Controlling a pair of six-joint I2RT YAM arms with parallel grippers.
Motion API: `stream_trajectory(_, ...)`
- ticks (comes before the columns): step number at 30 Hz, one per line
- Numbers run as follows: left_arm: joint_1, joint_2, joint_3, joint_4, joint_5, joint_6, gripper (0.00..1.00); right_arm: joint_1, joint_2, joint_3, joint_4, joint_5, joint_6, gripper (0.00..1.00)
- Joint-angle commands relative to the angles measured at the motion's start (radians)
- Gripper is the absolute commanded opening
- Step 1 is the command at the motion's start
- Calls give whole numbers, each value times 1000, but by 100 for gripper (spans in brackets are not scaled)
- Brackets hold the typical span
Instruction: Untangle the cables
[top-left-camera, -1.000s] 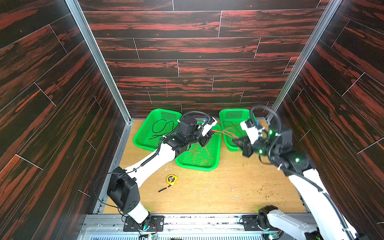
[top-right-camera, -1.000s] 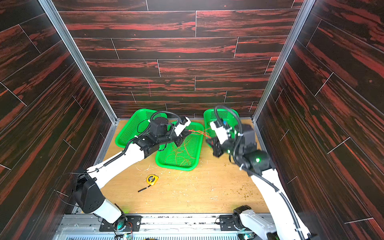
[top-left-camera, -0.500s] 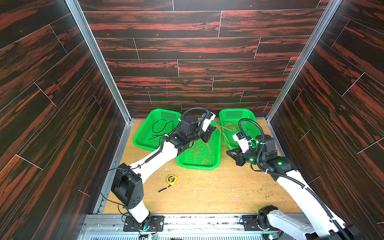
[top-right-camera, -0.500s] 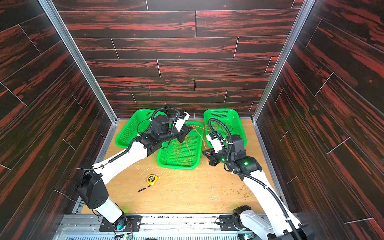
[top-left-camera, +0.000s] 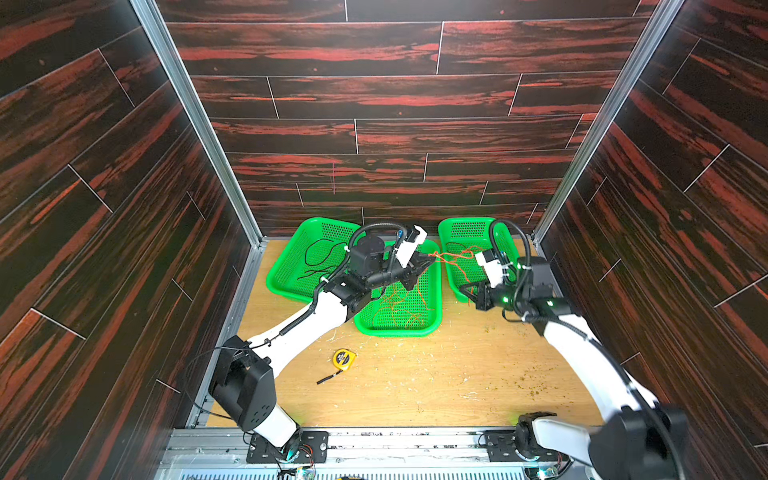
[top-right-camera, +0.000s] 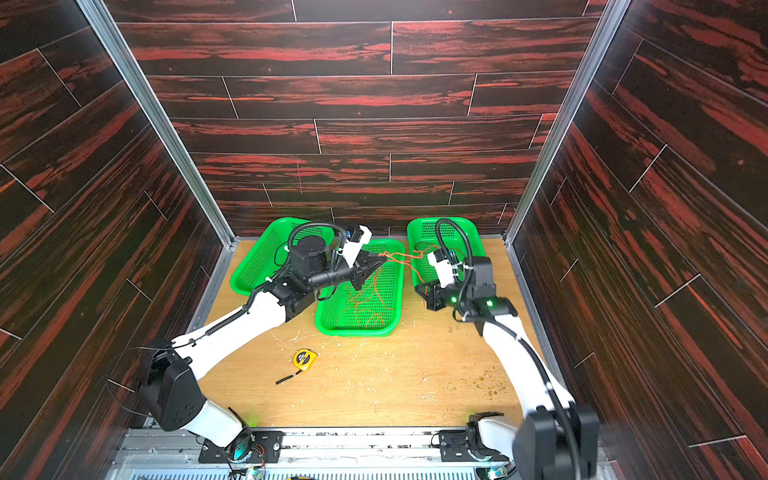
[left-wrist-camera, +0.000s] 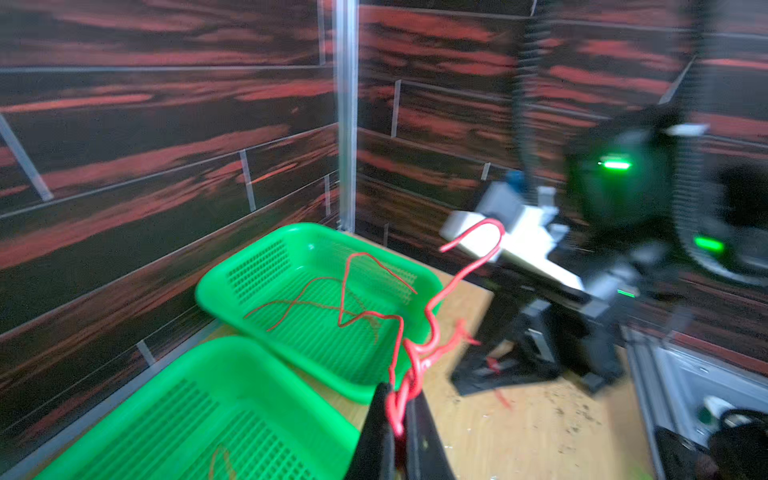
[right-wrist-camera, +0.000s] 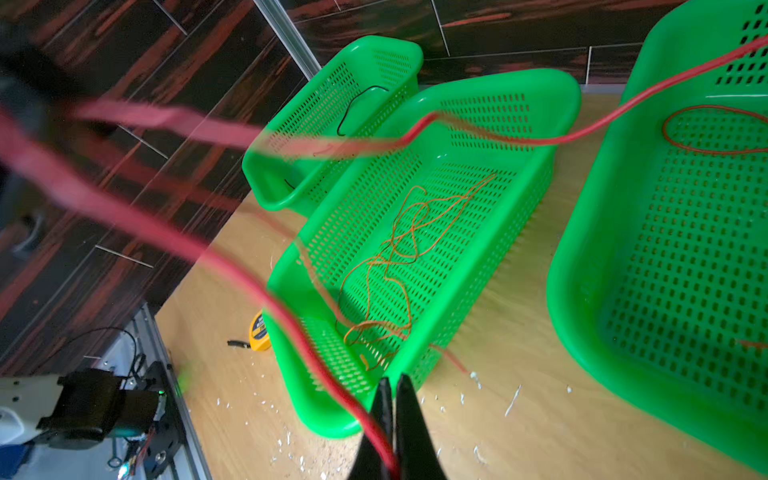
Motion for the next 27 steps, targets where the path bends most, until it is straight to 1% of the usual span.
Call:
stream_trajectory(1, 13, -113, -8, 143, 162, 18, 0, -77, 72, 60, -74, -4, 5, 0)
stream_trajectory(3, 13, -132, -10, 71, 198, 80, 0, -108, 110, 117, -101, -3, 6, 0)
stream_trajectory(4, 11, -142, -10, 7, 209, 130, 0, -119, 118, 146, -117, 0, 1, 0)
stream_trajectory(7, 12, -177, -18, -158, 216, 257, 0, -144, 137, 227, -147, 0, -2, 0)
stream_trajectory(10, 10, -203, -38, -228, 240, 344, 0, -155, 211, 346, -241, 25, -26, 0)
stream_trajectory(12, 2, -213, -45, -253, 247, 375, 0, -159, 279, 438, -306, 54, -42, 0)
stream_trajectory(14, -13, -211, -27, -339, 244, 448, 0, -160, 331, 518, -326, 62, -49, 0)
stream_trajectory(18, -53, -185, 11, -517, 197, 591, 0, -159, 393, 686, -346, 53, -48, 0)
stream_trajectory(19, -59, -177, 14, -539, 183, 607, 0, -160, 404, 739, -354, 50, -49, 0)
stream_trajectory(23, -70, -152, 26, -578, 94, 635, 0, -159, 407, 899, -369, 43, -50, 0)
stream_trajectory(25, -70, -126, 43, -611, 54, 645, 0, -158, 378, 943, -348, 21, -40, 0)
stream_trajectory(27, -69, -107, 46, -613, 22, 644, 0, -156, 333, 954, -311, 11, -26, 0)
